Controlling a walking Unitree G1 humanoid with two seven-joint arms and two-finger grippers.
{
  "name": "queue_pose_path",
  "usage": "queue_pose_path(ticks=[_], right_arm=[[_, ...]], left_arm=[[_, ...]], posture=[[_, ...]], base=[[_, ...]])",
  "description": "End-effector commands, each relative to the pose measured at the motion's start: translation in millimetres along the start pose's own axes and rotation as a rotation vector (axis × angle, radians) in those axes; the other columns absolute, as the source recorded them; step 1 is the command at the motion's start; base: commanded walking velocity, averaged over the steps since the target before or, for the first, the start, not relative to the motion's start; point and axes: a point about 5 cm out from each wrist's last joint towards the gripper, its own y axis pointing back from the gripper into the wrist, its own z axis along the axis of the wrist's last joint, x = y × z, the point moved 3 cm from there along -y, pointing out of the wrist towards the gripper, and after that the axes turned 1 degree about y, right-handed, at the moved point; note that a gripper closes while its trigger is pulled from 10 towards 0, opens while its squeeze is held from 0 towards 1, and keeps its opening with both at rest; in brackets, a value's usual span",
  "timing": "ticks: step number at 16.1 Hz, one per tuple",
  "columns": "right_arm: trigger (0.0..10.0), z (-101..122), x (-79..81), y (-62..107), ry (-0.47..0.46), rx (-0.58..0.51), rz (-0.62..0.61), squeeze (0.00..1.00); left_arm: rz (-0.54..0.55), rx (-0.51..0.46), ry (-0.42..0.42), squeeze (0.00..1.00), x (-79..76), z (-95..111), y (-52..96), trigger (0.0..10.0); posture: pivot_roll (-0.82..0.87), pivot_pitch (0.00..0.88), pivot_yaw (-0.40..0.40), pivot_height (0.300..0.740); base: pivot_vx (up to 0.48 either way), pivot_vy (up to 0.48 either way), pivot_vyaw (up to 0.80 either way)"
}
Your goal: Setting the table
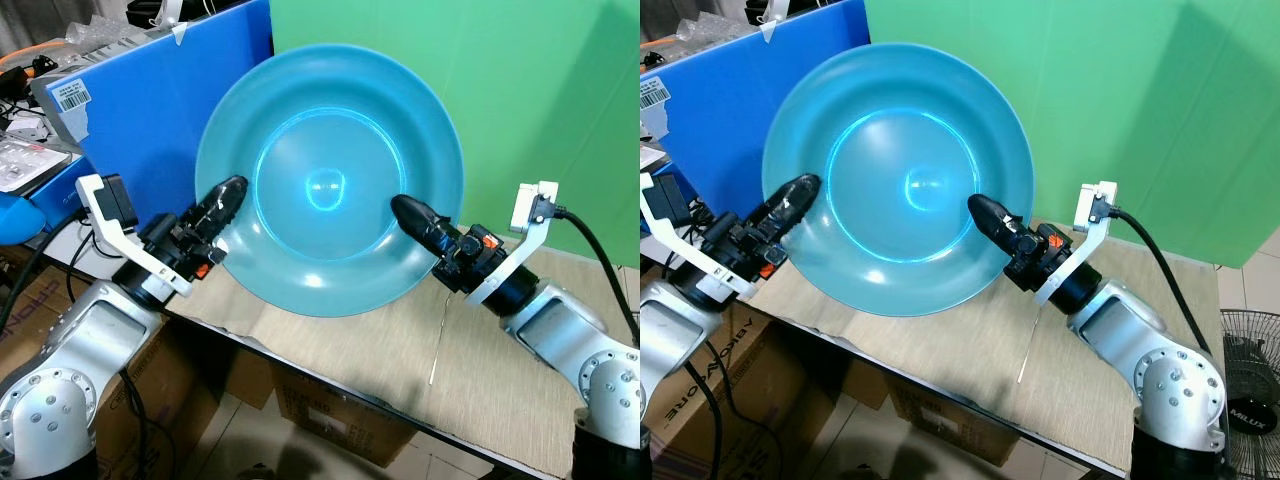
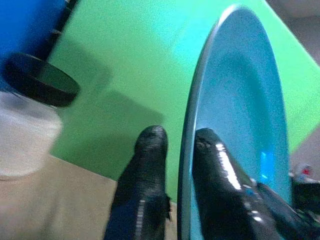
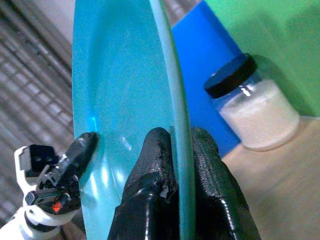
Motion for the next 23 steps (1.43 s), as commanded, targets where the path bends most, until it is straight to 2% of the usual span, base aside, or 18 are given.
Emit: queue_pose_path(ticks=[1,2,3,4,6,8,9,10,11,12,14,15,18,21,23], right_arm=[[0.0,9.2,-0.8,3.9,0.017,-0.059,-0.024,0.00],[0.0,12.9,-8.0,6.6,0.016,-0.087,-0.075,0.00],[0.0,17.3,-12.8,8.7,0.017,-0.114,-0.111,0.00],[0.0,19.7,-15.7,9.8,0.017,-0.131,-0.133,0.00],[0.0,27.2,-28.6,25.3,0.042,-0.177,-0.254,0.00],[0.0,36.4,-32.1,38.8,0.073,-0.227,-0.343,0.00],[0.0,38.0,-30.7,41.1,0.084,-0.235,-0.350,0.00],[10.0,36.4,-24.2,42.1,0.106,-0.216,-0.347,0.00],[10.0,31.2,-12.7,38.6,0.215,-0.189,-0.349,0.00],[10.0,25.9,-10.9,36.5,0.276,-0.195,-0.412,0.00],[10.0,17.8,-10.7,37.5,0.284,-0.197,-0.470,0.00],[10.0,11.9,-9.0,38.5,0.317,-0.183,-0.502,0.00],[10.0,8.5,-8.3,39.1,0.422,-0.172,-0.579,0.00],[10.0,8.2,-5.8,33.2,0.484,-0.189,-0.619,0.00],[10.0,9.4,-5.1,30.4,0.524,-0.178,-0.619,0.00]], left_arm=[[0.050,-0.015,-0.019,1.00,6.9,2.4,-0.4,10.0],[0.051,-0.015,-0.023,0.24,5.7,2.1,-0.6,10.0],[0.044,-0.012,-0.028,0.00,3.6,2.4,-0.7,10.0],[0.041,-0.008,-0.033,0.00,3.2,2.3,-0.4,10.0],[0.140,-0.007,-0.046,0.00,16.2,-3.2,3.2,10.0],[0.161,-0.002,-0.067,0.00,18.9,-4.6,8.2,10.0],[0.169,-0.004,-0.074,0.00,19.5,-4.4,9.2,10.0],[0.174,0.051,-0.158,0.00,17.5,-10.4,8.0,10.0],[0.171,0.116,-0.265,0.00,12.3,-21.4,1.6,10.0],[0.169,0.106,-0.313,0.00,5.8,-26.9,-7.3,10.0],[0.174,0.140,-0.432,0.00,1.3,-36.7,-16.2,10.0],[0.169,0.179,-0.516,0.00,-1.4,-46.6,-20.2,10.0],[0.157,0.183,-0.542,0.00,-9.5,-59.6,-27.9,10.0],[0.232,0.172,-0.605,0.00,2.6,-60.9,-28.3,10.0],[0.238,0.163,-0.616,0.00,2.9,-58.5,-27.7,10.0]], posture=[[0.14,0.000,0.059,0.740],[0.14,0.000,0.059,0.740],[0.14,0.000,0.056,0.740],[0.14,0.000,0.056,0.740],[0.12,0.000,0.050,0.740],[0.12,0.000,0.046,0.740],[0.12,0.000,0.040,0.740],[0.12,0.000,0.040,0.740],[0.12,0.000,0.037,0.740],[0.12,0.000,0.045,0.740],[0.11,0.000,0.054,0.740],[0.09,0.000,0.066,0.740],[0.08,0.000,0.075,0.740],[0.07,0.000,0.080,0.740],[0.08,0.000,0.075,0.740]], base=[[0.000,0.000,0.00],[0.000,0.000,0.00],[0.000,0.000,0.00],[0.000,0.000,0.00],[0.000,0.000,0.00],[0.000,0.000,0.00],[0.000,0.000,0.00],[0.000,0.000,0.00],[0.000,0.000,0.00],[0.000,0.000,0.00],[0.000,0.000,-0.80],[0.000,0.000,-0.80],[0.000,0.000,-0.80],[0.000,0.000,-0.80],[0.000,0.000,-0.80]])
